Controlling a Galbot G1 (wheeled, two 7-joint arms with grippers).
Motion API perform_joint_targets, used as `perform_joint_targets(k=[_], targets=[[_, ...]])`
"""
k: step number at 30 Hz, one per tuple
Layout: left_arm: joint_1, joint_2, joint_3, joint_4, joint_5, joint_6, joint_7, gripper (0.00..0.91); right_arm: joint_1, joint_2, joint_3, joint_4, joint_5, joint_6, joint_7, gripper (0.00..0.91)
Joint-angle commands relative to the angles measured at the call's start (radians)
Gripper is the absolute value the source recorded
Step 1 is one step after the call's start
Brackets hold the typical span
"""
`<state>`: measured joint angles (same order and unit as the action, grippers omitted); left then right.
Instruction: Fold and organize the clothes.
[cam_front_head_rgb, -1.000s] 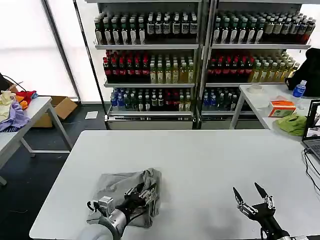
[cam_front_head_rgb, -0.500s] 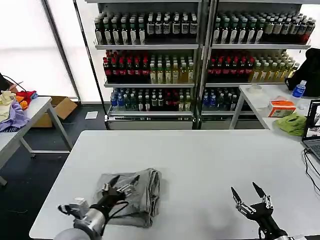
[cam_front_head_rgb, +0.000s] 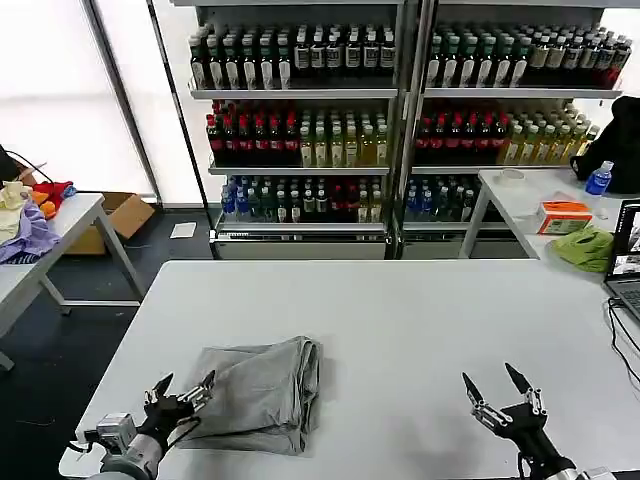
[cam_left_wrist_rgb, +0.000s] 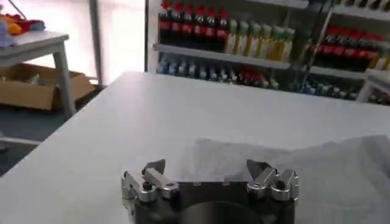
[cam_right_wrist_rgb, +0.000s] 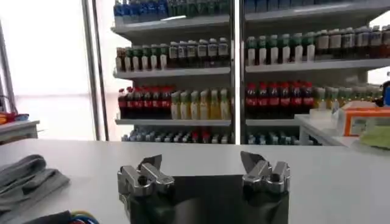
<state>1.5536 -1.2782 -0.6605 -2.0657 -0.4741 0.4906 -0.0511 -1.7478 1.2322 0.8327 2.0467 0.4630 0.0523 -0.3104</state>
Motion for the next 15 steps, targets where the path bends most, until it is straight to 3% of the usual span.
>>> perform_joint_targets(k=[1,6,8,9,10,12,15], targets=[[0.017,-0.02,0.0,0.071,0.041,0.0,0.013,0.907,0.0,0.002,0.006,-0.002,0.001,0.002,-0.001,0.907],[0.01,-0.04,0.049,0.072,0.044,0.001,0.007,0.887,0.001,0.006,-0.002,0.005,0.001,0.002,-0.001,0.907],[0.012,-0.049,0.066,0.056,0.046,-0.002,0.003,0.725,0.0,0.006,-0.002,0.007,0.001,0.003,-0.002,0.907],[0.013,-0.053,0.071,0.046,0.046,-0.002,0.003,0.554,0.0,0.006,-0.001,0.007,0.002,0.003,-0.002,0.907],[0.014,-0.056,0.075,0.037,0.045,-0.003,0.002,0.282,-0.001,0.006,0.0,0.007,0.002,0.004,-0.002,0.907],[0.014,-0.062,0.084,0.027,0.045,-0.008,0.002,0.111,-0.004,0.004,0.002,0.008,0.002,0.005,-0.002,0.907],[0.012,-0.065,0.089,0.025,0.042,-0.02,0.005,0.05,-0.008,0.004,0.004,0.012,0.002,0.008,-0.003,0.907]])
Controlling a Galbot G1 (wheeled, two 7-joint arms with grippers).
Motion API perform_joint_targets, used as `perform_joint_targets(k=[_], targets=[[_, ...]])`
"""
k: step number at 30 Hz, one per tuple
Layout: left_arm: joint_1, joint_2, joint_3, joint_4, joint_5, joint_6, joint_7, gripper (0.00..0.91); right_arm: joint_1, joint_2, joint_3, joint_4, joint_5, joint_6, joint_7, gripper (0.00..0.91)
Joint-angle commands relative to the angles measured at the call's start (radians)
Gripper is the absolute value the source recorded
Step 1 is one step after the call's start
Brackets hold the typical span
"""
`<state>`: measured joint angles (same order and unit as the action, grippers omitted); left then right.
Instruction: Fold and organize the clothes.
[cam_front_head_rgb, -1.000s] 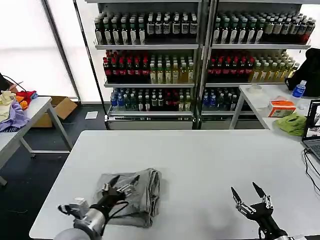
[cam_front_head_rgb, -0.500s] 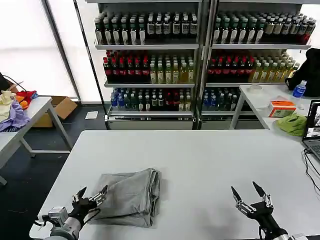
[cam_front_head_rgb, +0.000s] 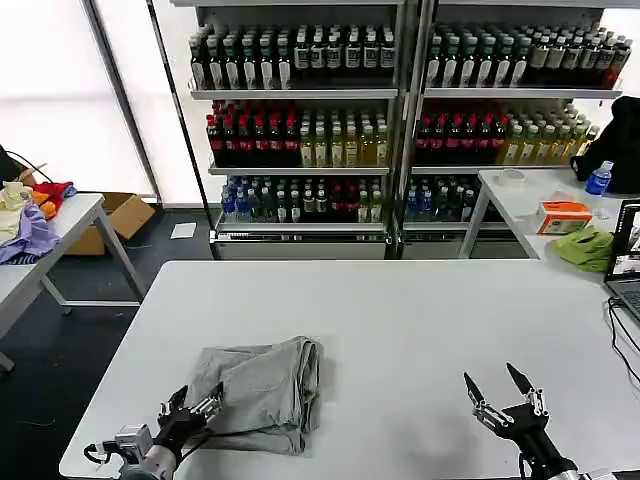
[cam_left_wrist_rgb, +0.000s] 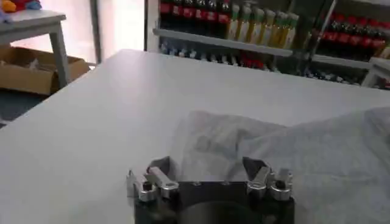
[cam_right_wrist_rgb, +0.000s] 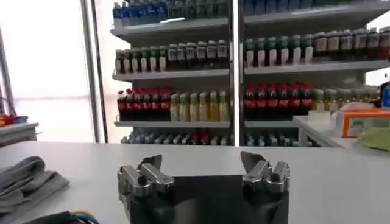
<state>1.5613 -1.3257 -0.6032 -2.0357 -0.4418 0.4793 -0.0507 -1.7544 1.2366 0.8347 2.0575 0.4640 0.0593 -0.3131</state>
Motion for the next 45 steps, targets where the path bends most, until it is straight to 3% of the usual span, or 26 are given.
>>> perform_joint_targets(k=[1,6,11,14,21,24,29,35,40,45], targets=[[0.004,-0.017,0.033,-0.005,0.009,-0.013,0.006,0.04,-0.002,0.0,0.003,0.001,0.001,0.002,0.0,0.907],[0.007,-0.022,0.024,-0.006,-0.067,-0.033,-0.006,0.04,-0.003,0.001,0.003,0.004,0.004,0.002,0.001,0.907],[0.013,-0.03,-0.007,-0.036,-0.287,-0.033,-0.058,0.04,-0.004,0.001,0.004,0.004,0.004,0.004,0.001,0.907],[0.013,-0.039,-0.059,-0.069,-0.63,-0.038,-0.11,0.03,-0.003,0.003,0.004,0.005,0.004,0.004,0.002,0.907],[0.014,-0.027,-0.202,-0.08,-0.833,-0.042,-0.128,0.03,-0.001,-0.002,0.01,0.004,0.009,0.004,-0.001,0.907],[0.015,0.012,-0.308,-0.088,-0.922,-0.018,-0.148,0.03,-0.001,-0.006,0.019,0.003,0.016,0.004,0.0,0.907],[0.002,0.134,-0.51,-0.069,-0.934,0.024,-0.138,0.03,0.006,-0.011,0.017,-0.007,0.021,0.006,-0.001,0.907],[-0.016,0.353,-0.675,-0.045,-0.909,0.082,-0.107,0.04,0.022,-0.01,-0.004,-0.009,0.02,0.006,0.002,0.907],[-0.017,0.402,-0.649,-0.124,-0.899,0.091,-0.112,0.04,0.016,-0.019,0.001,-0.002,0.024,0.007,0.003,0.907],[-0.026,0.335,-0.394,-0.248,-0.763,0.068,-0.104,0.03,0.007,-0.02,0.009,0.002,0.027,0.011,0.005,0.907]])
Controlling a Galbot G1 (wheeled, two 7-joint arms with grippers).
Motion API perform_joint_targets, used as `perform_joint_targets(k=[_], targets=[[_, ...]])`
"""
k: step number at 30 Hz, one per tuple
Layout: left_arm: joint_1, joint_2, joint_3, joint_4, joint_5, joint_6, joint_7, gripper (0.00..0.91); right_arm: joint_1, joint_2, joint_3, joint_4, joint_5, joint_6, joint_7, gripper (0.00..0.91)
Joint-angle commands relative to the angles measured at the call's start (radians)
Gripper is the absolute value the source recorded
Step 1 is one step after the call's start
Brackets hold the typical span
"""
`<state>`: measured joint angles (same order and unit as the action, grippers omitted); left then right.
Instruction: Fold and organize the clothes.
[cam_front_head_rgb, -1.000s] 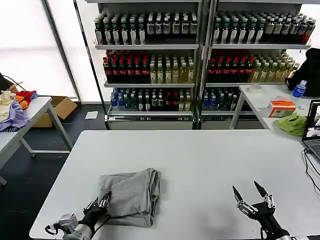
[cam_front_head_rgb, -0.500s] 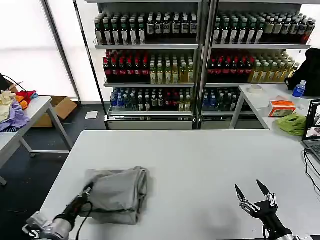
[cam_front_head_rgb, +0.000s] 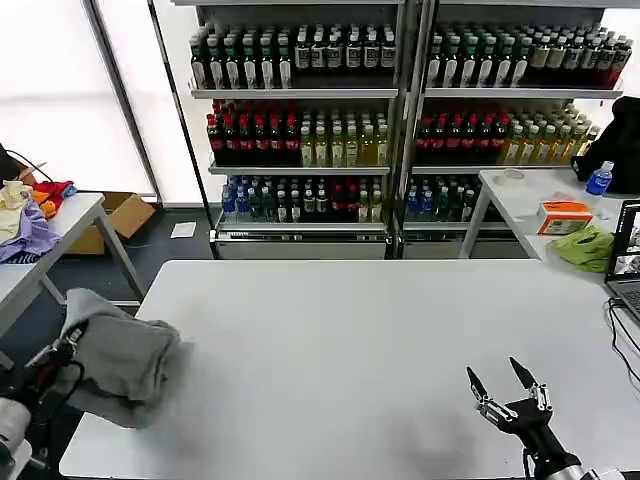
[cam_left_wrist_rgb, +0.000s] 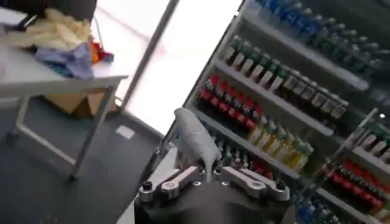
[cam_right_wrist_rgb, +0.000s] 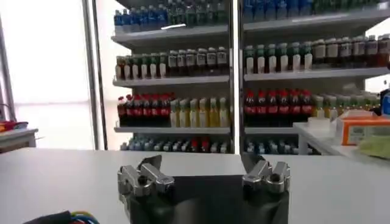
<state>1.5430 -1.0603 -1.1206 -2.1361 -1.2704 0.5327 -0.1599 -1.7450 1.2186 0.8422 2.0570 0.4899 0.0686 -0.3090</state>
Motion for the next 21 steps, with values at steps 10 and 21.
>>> perform_joint_targets(k=[10,21], targets=[[-0.135,-0.066,1.054,-0.06,0.541,-0.033,-0.001,0.04,-0.028,0.026,-0.001,0.019,-0.013,0.011,0.004,0.907],[-0.477,-0.335,1.402,0.287,0.446,-0.012,-0.112,0.907,-0.057,0.031,-0.121,0.114,-0.056,-0.188,0.108,0.907]])
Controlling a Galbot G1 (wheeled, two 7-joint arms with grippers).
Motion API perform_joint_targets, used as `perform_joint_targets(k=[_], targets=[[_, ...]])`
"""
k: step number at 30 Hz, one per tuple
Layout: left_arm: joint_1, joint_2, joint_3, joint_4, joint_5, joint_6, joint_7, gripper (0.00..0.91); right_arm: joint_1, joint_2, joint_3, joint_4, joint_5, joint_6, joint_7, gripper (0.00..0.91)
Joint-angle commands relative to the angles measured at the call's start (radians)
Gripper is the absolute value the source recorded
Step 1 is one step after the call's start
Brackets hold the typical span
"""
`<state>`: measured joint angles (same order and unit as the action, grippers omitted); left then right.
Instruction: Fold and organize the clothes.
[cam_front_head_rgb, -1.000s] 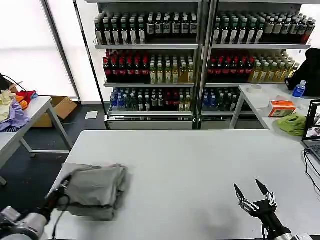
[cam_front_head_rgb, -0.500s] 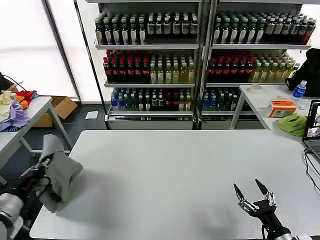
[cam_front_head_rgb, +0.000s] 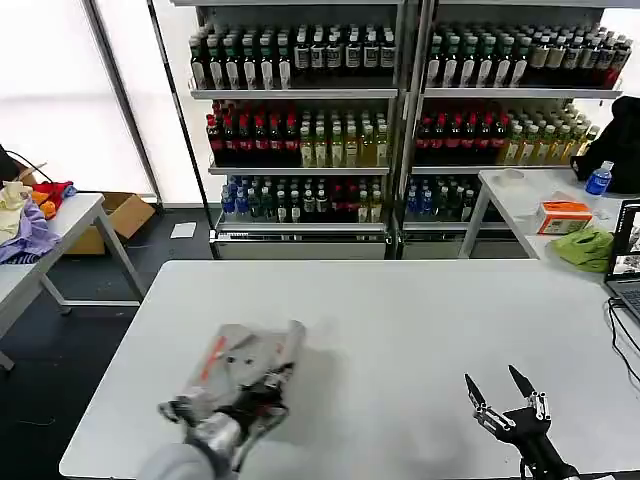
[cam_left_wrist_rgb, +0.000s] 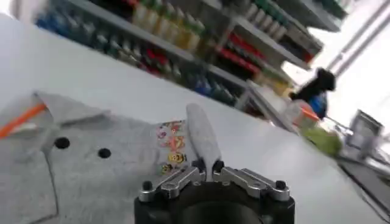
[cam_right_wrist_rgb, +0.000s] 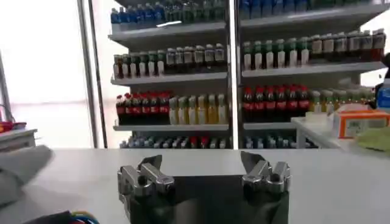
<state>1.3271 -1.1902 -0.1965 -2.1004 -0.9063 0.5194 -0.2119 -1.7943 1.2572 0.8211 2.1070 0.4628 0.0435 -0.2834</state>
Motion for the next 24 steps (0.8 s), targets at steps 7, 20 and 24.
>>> perform_joint_targets(k=[7,20,24], targets=[[-0.278,-0.151,0.315,0.141,0.004,-0.003,-0.019,0.907,0.092,-0.057,-0.24,0.107,0.038,-0.314,0.18,0.907],[-0.119,-0.072,-0.251,-0.075,0.133,-0.081,0.06,0.907,0.266,-0.028,-0.549,0.004,0.132,-0.456,0.394,0.907],[0.018,-0.075,-0.34,-0.145,0.227,-0.109,0.102,0.907,0.247,-0.02,-0.586,-0.02,0.146,-0.447,0.419,0.907]])
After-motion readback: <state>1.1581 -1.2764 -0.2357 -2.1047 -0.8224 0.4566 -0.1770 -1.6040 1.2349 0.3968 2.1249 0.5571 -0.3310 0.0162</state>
